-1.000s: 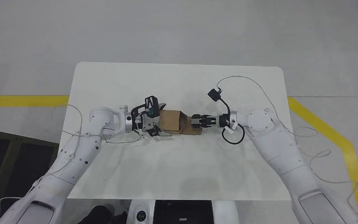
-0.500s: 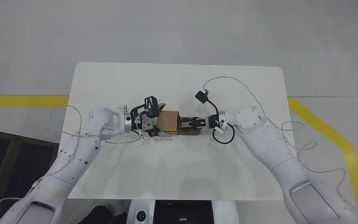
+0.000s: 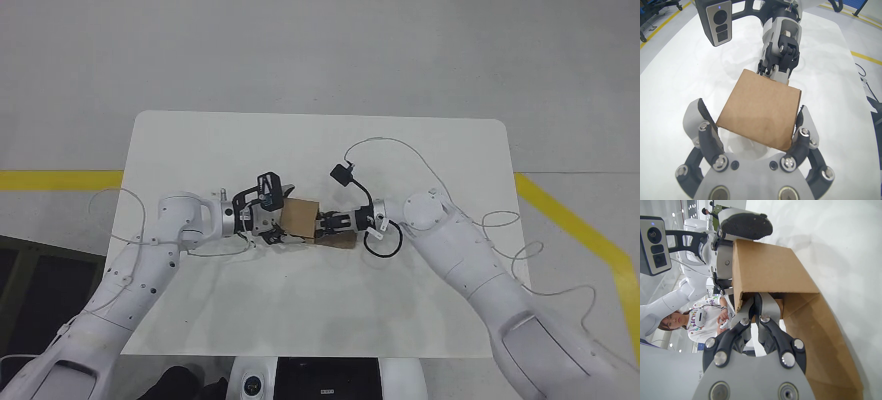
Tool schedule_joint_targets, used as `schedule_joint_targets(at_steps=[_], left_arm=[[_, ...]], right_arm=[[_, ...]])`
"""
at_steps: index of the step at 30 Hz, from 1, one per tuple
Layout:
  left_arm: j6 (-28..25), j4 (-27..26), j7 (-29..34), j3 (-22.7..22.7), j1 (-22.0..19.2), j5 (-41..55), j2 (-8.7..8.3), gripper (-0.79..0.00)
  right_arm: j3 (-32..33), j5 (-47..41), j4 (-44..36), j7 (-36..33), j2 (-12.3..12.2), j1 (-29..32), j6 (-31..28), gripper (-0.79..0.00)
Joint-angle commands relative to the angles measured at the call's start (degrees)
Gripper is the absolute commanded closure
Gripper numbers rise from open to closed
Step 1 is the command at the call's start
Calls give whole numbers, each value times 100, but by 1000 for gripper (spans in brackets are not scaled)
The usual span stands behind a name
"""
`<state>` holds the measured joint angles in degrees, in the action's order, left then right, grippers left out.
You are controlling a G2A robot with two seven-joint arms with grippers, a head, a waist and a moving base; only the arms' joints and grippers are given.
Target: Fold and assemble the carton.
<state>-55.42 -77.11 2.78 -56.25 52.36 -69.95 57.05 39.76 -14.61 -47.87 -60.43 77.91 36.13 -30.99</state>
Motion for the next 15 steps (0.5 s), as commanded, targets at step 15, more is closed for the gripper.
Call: schedule_joint_targets(at_steps=[15], left_arm=[[2,-13,65,-49,25,34,12,-785]], right_arm=[[164,-301,408,-318,57,-73,-18,0]])
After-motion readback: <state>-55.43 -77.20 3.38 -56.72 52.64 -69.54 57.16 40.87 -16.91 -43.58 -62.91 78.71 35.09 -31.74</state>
